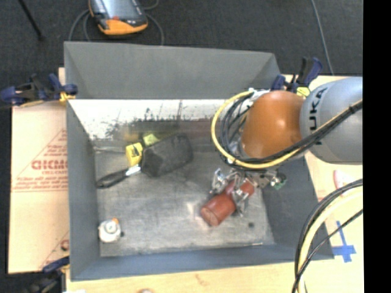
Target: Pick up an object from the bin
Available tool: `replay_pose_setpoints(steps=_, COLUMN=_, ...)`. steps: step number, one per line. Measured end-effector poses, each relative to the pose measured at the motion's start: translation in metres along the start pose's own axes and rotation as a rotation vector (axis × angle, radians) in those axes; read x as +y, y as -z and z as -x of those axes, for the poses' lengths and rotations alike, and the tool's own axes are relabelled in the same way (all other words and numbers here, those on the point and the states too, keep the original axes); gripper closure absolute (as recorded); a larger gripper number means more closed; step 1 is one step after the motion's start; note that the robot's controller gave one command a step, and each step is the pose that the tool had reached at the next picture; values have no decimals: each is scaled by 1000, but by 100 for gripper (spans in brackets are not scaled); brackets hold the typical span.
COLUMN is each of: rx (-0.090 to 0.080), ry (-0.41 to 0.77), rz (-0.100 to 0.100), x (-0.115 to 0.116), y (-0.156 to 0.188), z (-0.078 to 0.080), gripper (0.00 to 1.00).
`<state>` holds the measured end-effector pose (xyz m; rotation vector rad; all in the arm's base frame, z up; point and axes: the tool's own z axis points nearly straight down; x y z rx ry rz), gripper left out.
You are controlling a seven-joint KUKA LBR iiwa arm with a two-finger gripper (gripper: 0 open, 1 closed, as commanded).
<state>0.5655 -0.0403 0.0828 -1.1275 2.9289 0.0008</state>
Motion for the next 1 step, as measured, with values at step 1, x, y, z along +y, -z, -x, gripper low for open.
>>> replay_pose_setpoints(steps=1, rx=-1, ry=7, rz=-2, x=-13, y=138, z=-2, gripper=100)
